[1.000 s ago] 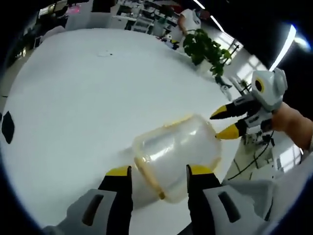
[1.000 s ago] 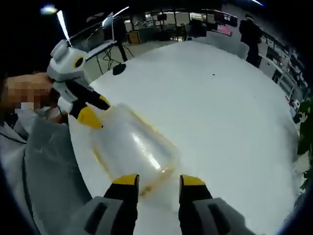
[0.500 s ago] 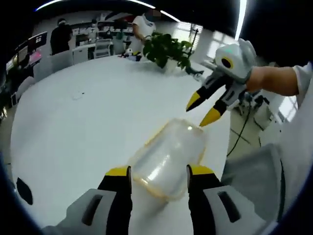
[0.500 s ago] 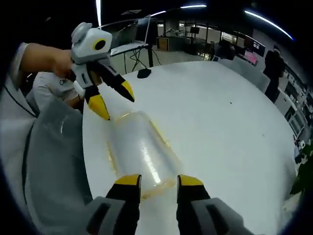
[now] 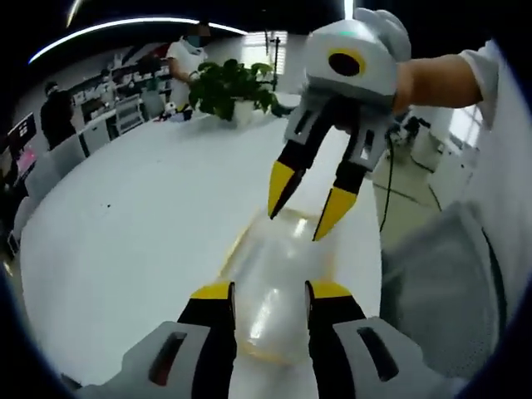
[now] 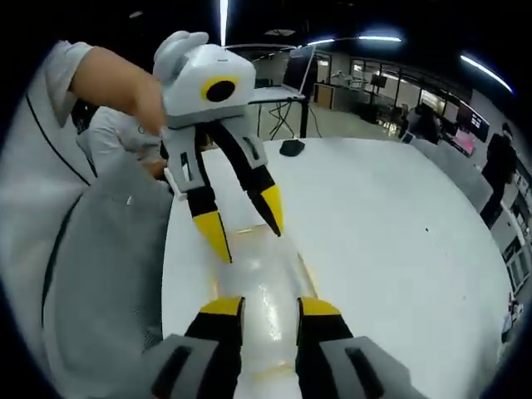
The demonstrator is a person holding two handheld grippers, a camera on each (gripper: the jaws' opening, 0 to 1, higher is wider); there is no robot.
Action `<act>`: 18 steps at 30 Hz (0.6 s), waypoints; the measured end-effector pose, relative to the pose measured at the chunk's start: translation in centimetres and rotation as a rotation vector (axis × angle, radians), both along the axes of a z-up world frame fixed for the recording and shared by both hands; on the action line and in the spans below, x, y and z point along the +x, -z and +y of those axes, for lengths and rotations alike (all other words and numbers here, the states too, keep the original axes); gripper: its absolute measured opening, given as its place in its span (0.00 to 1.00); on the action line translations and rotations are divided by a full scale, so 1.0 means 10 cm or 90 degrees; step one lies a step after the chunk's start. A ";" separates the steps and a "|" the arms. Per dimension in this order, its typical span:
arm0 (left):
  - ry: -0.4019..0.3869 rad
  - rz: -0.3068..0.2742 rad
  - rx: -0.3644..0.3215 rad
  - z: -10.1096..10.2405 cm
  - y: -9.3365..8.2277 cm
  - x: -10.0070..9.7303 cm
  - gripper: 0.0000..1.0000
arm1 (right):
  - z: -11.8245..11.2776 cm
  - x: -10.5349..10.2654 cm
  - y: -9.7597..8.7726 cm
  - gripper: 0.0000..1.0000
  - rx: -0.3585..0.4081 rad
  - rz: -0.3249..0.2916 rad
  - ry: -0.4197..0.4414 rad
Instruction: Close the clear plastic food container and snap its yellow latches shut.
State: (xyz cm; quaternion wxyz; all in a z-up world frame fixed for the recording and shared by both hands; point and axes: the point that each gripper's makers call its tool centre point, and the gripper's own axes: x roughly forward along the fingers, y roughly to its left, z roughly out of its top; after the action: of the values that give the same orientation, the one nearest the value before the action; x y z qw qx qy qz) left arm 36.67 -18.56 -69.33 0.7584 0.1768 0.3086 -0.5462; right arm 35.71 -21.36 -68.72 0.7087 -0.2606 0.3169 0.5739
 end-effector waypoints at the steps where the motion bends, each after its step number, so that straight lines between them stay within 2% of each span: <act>1: 0.006 -0.001 -0.003 -0.03 0.00 -0.01 0.28 | 0.01 0.00 0.02 0.19 -0.008 -0.005 -0.005; 5: 0.018 -0.015 0.003 -0.09 0.02 0.00 0.25 | 0.09 0.02 0.03 0.19 0.007 0.003 -0.006; 8: 0.022 -0.022 0.005 -0.15 0.06 0.03 0.25 | 0.08 0.08 0.09 0.18 -0.023 -0.017 -0.011; 12: 0.047 -0.036 0.027 -0.19 0.14 -0.01 0.26 | 0.09 0.11 0.12 0.19 -0.020 -0.002 -0.007; 14: 0.061 -0.033 0.024 -0.22 0.17 -0.05 0.26 | 0.10 0.12 0.14 0.18 -0.025 -0.003 -0.012; 16: 0.095 -0.051 0.034 -0.24 0.17 -0.11 0.25 | 0.09 0.14 0.18 0.19 -0.035 0.001 -0.012; 18: 0.098 -0.036 0.029 -0.28 0.18 -0.19 0.26 | 0.09 0.15 0.20 0.21 -0.043 0.002 -0.012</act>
State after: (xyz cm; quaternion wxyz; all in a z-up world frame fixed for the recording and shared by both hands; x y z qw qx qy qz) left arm 34.72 -21.32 -71.08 0.7182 0.2329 0.2846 -0.5907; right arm 37.26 -20.49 -70.75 0.6935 -0.2864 0.3345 0.5701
